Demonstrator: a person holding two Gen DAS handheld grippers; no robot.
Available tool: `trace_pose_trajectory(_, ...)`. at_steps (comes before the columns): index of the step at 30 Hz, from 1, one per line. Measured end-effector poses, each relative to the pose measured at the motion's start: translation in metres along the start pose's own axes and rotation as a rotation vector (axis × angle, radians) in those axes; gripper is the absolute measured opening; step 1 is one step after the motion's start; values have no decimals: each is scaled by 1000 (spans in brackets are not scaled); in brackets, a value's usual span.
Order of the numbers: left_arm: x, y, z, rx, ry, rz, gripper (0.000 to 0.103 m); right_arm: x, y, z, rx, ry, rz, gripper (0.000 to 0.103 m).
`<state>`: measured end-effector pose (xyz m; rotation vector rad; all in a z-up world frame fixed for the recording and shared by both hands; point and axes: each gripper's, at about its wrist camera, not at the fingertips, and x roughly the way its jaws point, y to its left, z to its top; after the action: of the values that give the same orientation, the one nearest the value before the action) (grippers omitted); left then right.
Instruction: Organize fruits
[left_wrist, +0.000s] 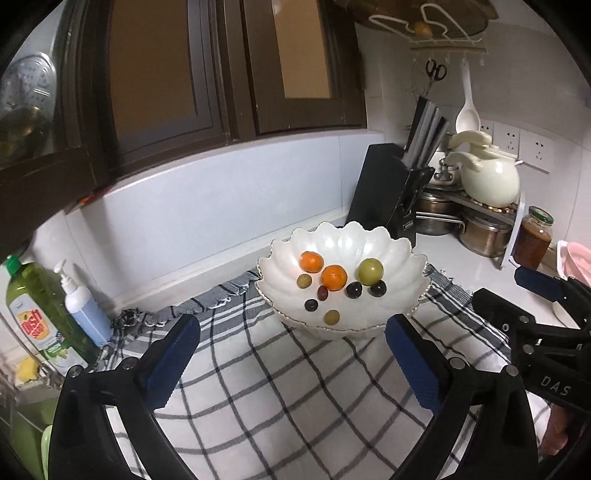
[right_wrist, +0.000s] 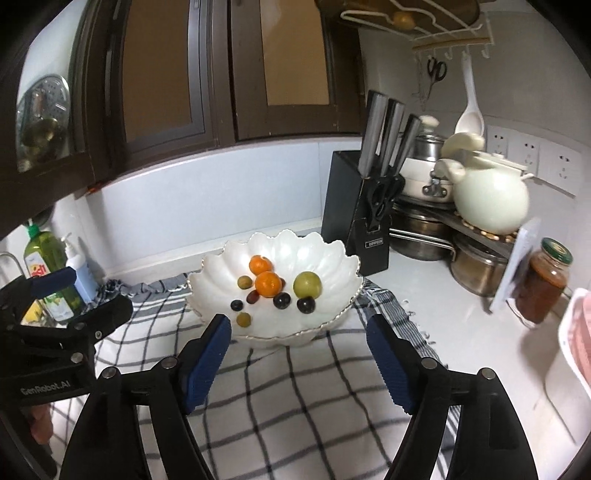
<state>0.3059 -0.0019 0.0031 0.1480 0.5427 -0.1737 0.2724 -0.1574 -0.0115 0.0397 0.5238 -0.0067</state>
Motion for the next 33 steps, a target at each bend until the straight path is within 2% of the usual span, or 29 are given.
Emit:
trace_pose_trajectory(10, -62, -14, -20, -50, -62, 13, 103, -63, -4, -11, -19, -58, 4, 84)
trace_pose_trajectory(20, -135, -45, -50, -69, -116, 41, 103, -124, -18, -37, -43, -69, 30, 84)
trace_pose_trajectory(33, -206, -72, -86, -74, -135, 59, 103, -203, -31, -76, -80, -96, 33, 84)
